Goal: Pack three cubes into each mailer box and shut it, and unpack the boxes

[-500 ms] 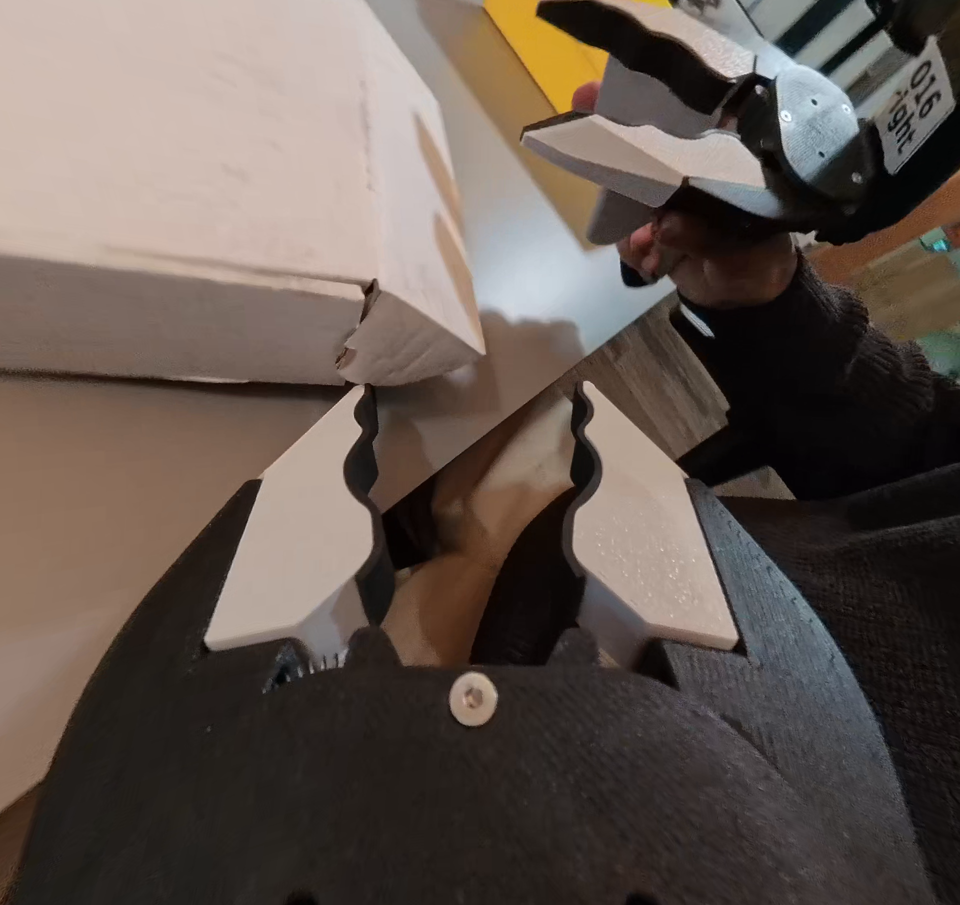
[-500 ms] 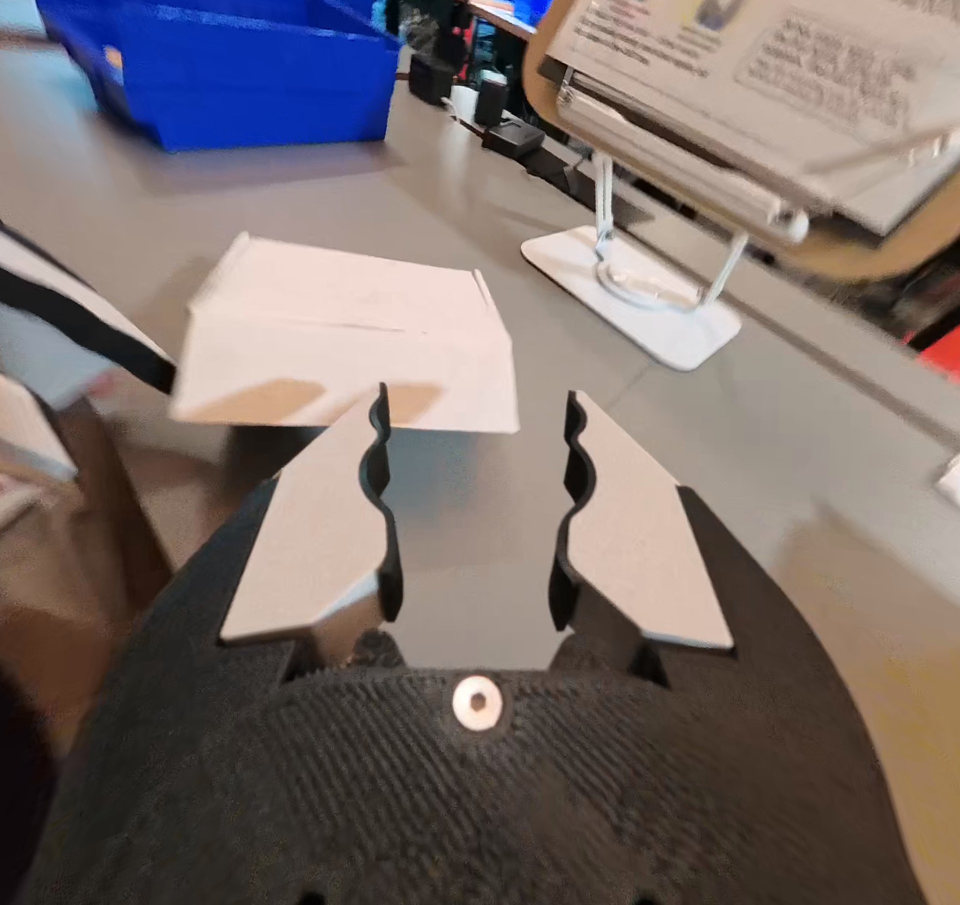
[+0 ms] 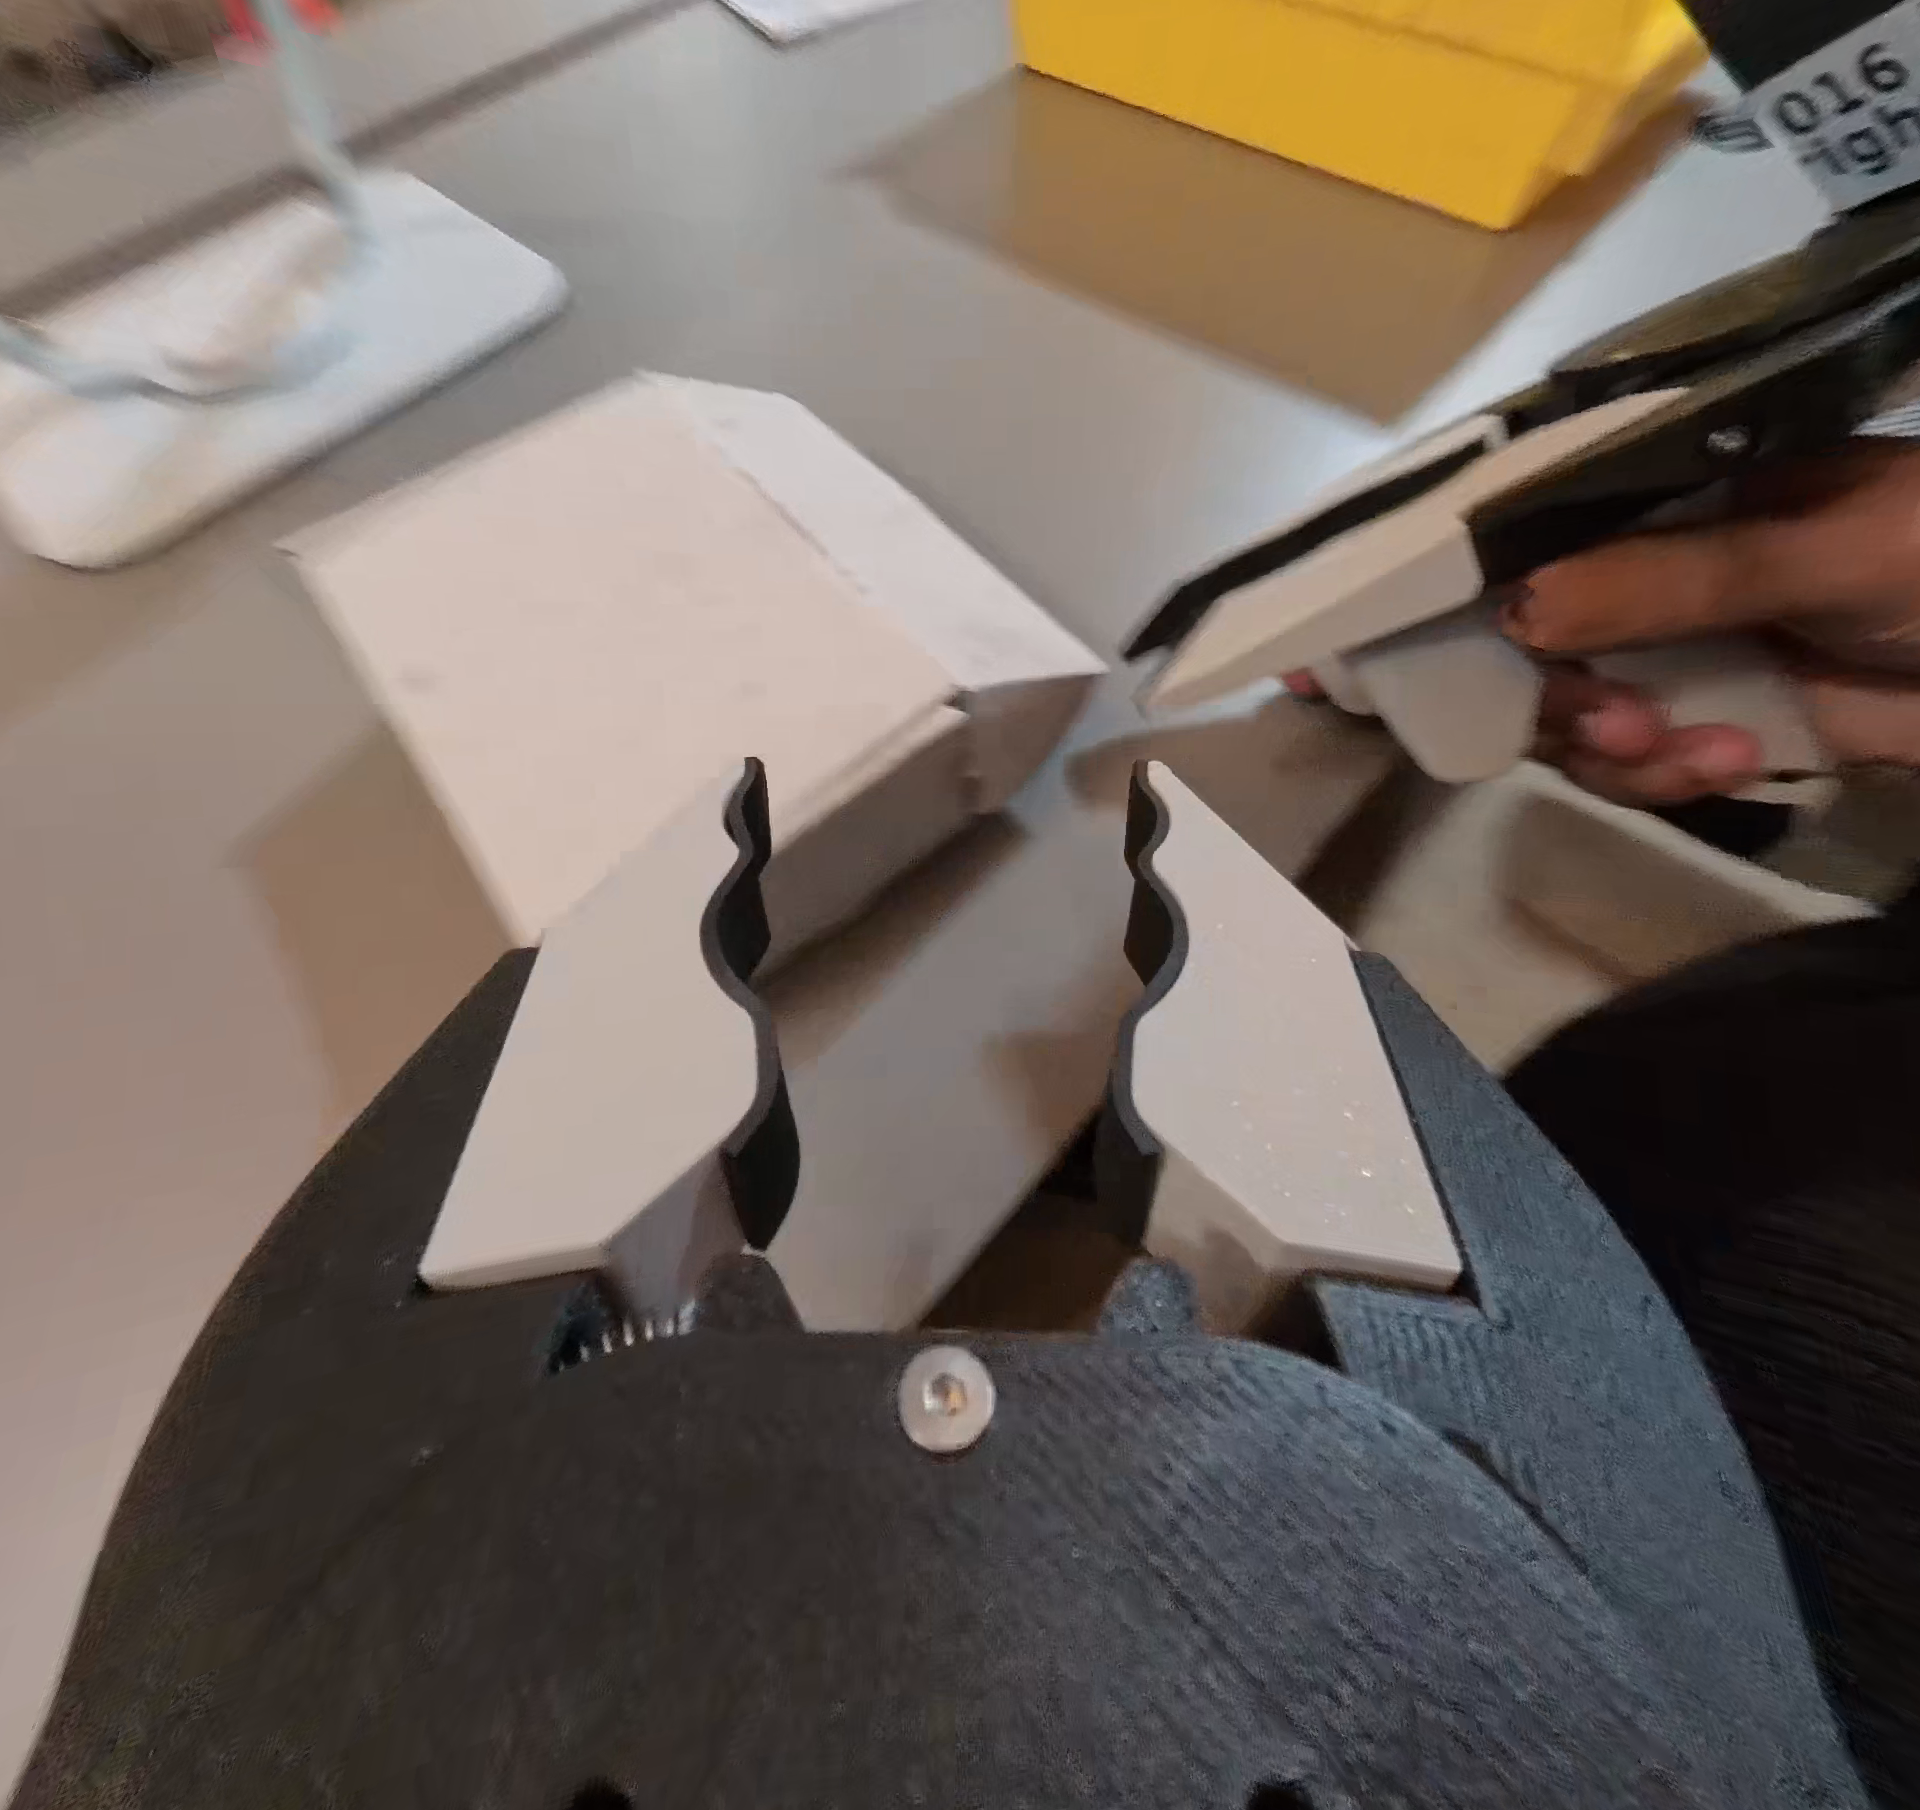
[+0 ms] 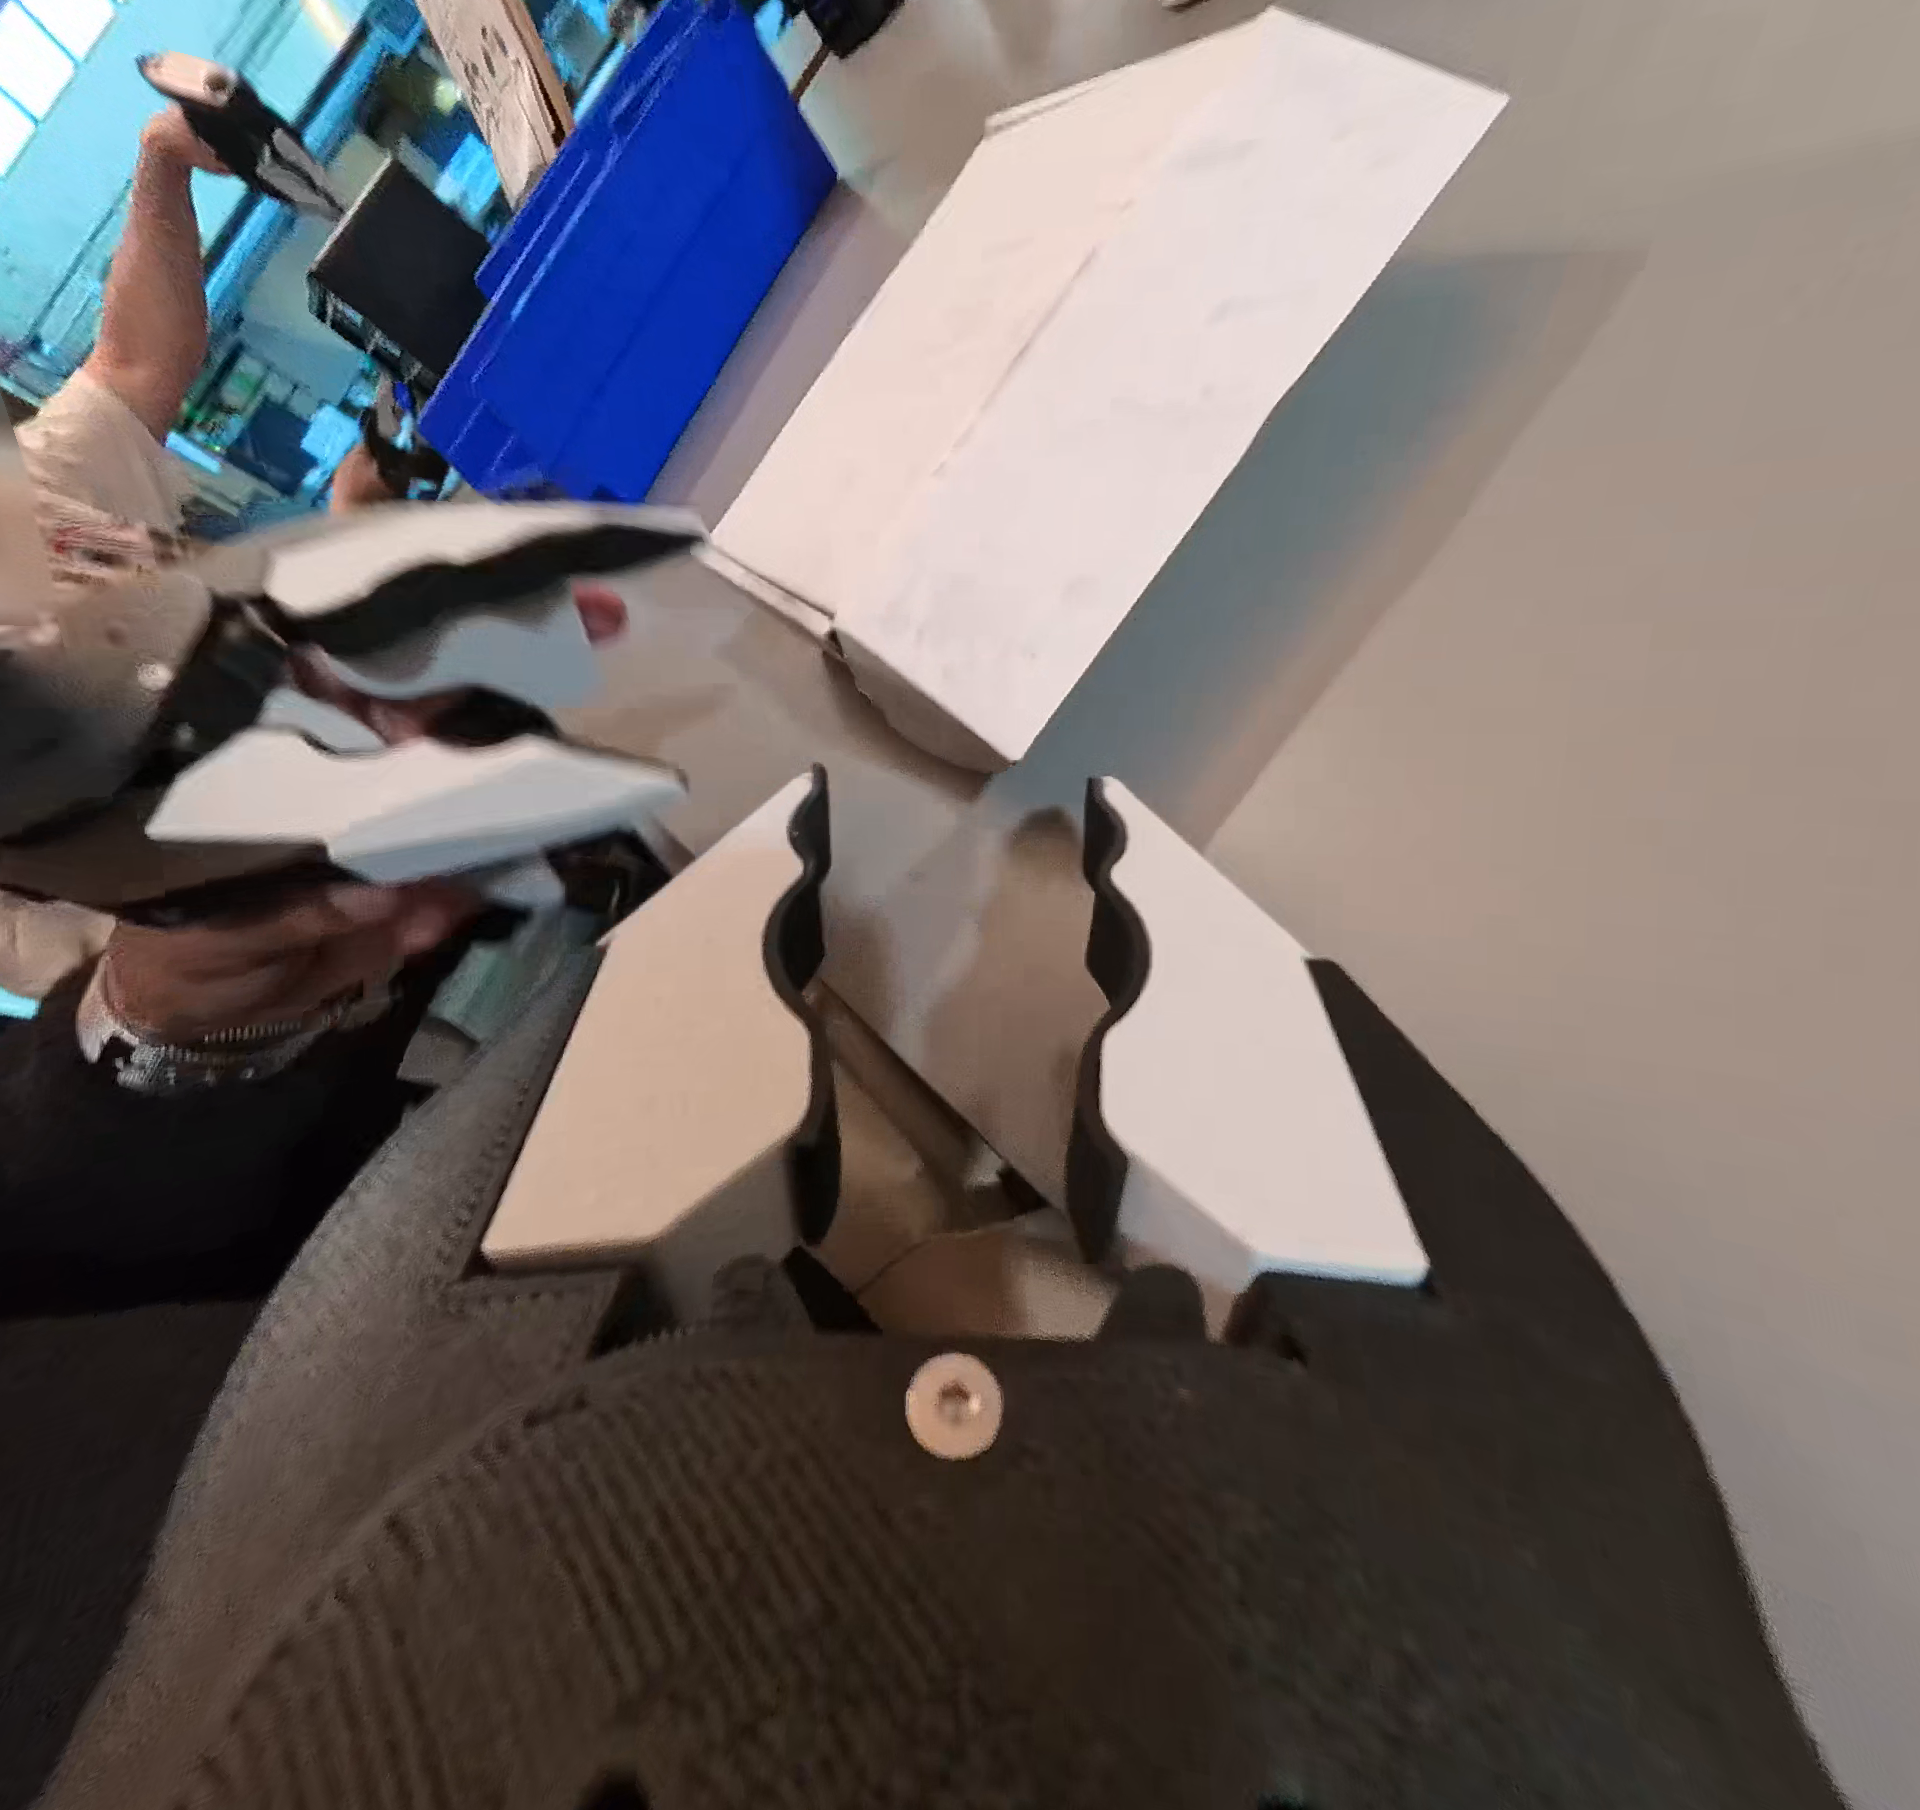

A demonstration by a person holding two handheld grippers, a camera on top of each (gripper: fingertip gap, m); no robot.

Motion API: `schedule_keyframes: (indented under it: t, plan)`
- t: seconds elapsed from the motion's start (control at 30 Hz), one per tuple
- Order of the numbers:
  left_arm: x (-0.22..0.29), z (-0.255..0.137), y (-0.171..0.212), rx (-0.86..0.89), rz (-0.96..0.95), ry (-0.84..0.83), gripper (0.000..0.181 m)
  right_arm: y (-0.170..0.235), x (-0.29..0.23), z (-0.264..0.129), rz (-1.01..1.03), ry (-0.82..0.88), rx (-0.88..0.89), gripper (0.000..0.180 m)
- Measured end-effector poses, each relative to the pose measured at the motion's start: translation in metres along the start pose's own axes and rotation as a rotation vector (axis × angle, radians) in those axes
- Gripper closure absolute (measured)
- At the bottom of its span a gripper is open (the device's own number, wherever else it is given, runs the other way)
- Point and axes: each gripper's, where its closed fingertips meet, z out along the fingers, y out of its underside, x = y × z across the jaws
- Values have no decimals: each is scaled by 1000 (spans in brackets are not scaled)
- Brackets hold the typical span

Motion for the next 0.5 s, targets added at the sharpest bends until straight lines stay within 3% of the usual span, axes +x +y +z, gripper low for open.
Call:
schedule_keyframes:
  t: [0.1, 0.23, 0.33, 0.5]
  plan:
    - [-31, -2, -10, 17, 187, -141, 111, 8, 2, 10, -38, 4, -75, 142]
    - [-44, 21, 7, -81, 387, -158, 102, 8, 7, 18, -163, 70, -101, 152]
    - [-37, 37, 20, -124, 382, -90, 98, 7, 5, 26, -160, 54, -108, 157]
    - [-40, 36, 20, -85, 426, -115, 103, 1, 5, 27, -76, -8, -76, 170]
